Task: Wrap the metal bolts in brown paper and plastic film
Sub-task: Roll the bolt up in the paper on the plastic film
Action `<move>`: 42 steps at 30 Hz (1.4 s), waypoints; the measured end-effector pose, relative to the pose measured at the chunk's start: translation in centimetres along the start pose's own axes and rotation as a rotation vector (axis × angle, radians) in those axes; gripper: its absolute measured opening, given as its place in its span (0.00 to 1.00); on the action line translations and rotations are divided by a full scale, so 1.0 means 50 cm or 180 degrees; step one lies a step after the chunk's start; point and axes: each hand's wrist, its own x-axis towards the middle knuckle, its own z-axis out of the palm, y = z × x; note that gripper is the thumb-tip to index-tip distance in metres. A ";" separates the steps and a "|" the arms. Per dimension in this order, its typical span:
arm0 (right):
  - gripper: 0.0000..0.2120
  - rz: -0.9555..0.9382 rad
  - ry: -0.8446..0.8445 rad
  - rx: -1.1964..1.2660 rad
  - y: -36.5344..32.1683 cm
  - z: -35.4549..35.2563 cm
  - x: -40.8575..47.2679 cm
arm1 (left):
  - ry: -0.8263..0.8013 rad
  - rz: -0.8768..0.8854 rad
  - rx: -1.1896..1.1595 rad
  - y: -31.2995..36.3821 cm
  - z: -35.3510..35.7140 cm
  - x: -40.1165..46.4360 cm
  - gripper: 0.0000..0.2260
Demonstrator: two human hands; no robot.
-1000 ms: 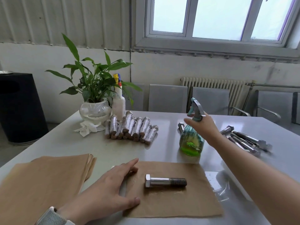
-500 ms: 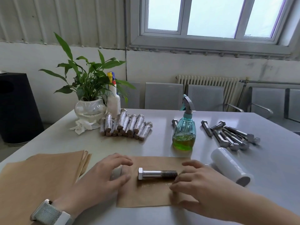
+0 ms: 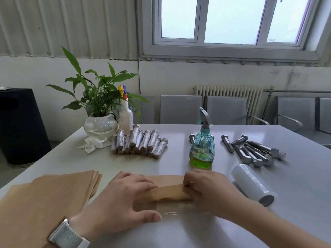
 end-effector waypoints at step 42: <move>0.07 -0.0107 0.0263 -0.0153 -0.008 0.058 0.009 | 0.0017 -0.0686 0.0851 0.049 0.043 0.068 0.12</move>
